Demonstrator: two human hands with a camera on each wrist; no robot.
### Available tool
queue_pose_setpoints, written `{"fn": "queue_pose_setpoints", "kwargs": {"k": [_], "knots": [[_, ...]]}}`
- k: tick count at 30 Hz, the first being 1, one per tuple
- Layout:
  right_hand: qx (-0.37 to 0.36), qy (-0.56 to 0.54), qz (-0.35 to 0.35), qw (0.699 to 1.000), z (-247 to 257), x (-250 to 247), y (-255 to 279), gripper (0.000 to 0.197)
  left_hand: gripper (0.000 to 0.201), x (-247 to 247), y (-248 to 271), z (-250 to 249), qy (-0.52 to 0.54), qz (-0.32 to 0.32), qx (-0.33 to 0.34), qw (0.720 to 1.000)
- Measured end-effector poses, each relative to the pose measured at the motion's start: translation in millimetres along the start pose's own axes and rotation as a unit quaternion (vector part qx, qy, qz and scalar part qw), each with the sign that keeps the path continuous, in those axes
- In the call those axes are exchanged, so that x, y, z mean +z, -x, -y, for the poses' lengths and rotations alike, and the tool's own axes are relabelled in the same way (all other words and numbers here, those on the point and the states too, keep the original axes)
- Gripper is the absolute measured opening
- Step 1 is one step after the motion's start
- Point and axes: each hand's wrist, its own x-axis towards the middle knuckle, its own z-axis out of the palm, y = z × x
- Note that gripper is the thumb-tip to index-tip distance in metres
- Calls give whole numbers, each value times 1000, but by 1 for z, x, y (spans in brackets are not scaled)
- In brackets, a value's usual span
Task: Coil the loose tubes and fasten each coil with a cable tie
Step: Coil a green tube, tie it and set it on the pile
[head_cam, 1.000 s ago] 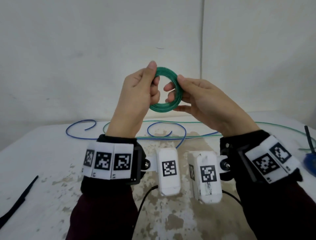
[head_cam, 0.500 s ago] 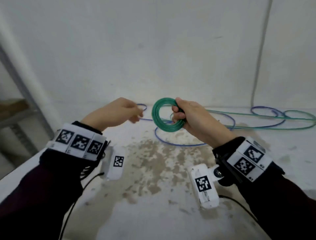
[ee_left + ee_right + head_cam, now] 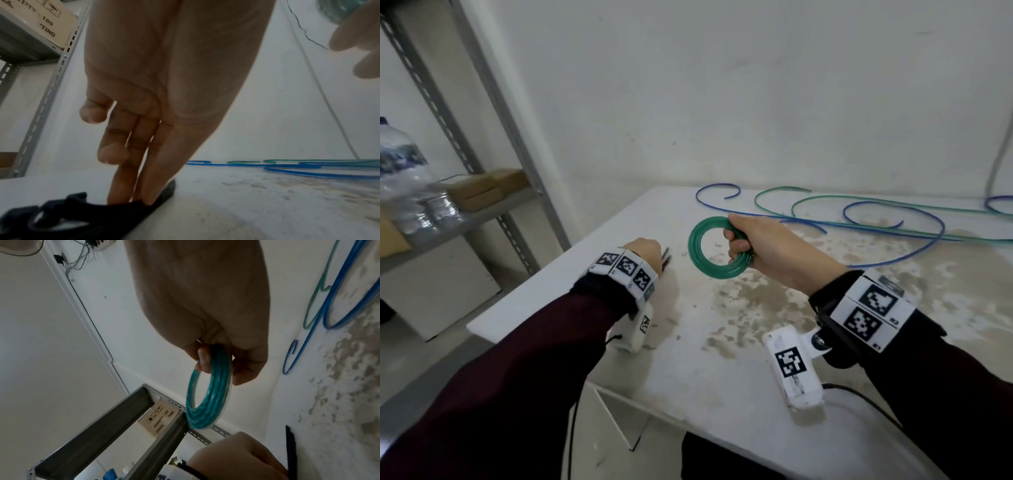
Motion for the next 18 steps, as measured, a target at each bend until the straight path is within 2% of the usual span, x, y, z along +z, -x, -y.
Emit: {"fn": "queue_pose_setpoints", "kwargs": {"k": [3, 7, 10, 12, 15, 18], "knots": [[7, 9, 10, 1000, -4, 1, -1, 37, 23, 2, -5, 3, 0, -5, -18, 1000], [9, 13, 14, 1000, -5, -1, -1, 37, 22, -1, -9, 10, 76, 3, -34, 997], [1, 13, 14, 1000, -3, -4, -1, 37, 5, -15, -6, 12, 150, -40, -27, 987], [-10, 18, 6, 1000, 2, -8, -3, 37, 11, -29, -3, 6, 240, -84, -6, 967], [-45, 45, -17, 998, 20, -22, -2, 38, 14, -53, 10, -23, 398, -125, 56, 907], [-99, 94, -48, 989, 45, -46, 9, 39, 16, -72, 18, -60, 481, -145, 125, 856]]}}
